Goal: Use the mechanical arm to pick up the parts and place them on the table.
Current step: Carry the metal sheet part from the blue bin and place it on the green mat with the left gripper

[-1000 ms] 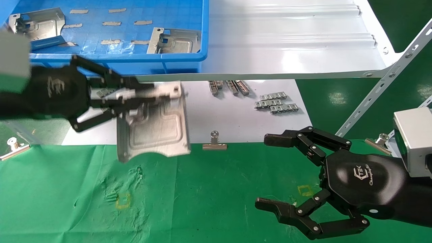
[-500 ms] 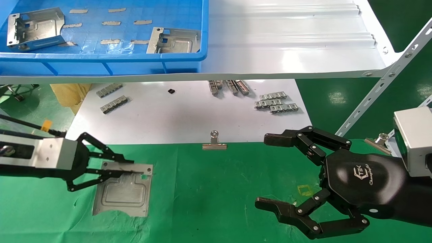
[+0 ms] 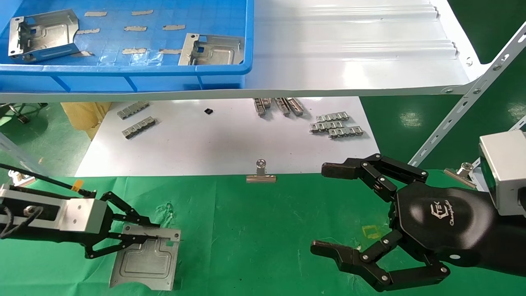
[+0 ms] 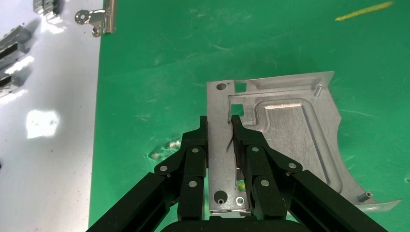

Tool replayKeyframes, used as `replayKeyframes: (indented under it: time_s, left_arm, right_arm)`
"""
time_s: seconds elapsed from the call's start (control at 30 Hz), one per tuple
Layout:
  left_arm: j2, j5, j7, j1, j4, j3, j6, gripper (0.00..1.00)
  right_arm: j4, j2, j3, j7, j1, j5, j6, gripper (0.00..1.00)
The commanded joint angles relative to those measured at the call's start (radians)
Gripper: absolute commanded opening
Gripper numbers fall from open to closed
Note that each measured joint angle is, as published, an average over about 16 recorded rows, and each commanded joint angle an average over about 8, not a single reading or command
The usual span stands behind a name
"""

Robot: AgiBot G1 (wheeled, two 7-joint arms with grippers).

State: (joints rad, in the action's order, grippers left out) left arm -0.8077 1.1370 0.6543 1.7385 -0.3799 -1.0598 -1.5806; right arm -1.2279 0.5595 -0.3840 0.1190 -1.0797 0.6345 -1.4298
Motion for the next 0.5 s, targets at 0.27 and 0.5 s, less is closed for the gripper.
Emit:
replayKeyframes:
  time_s: [0.27, 0.5]
  left_arm:
    - [-0.036, -0.020, 0.065, 0.012, 0.111, -0.022, 0.004, 1.00]
    - [-0.038, -0.088, 0.059, 0.020, 0.175, 0.001, -0.005, 1.00]
  right_arm:
    - [0.000, 0.000, 0.000, 0.000, 0.000, 0.000, 0.000, 1.00]
    - [0.000, 0.000, 0.000, 0.000, 0.000, 0.000, 0.000, 1.00]
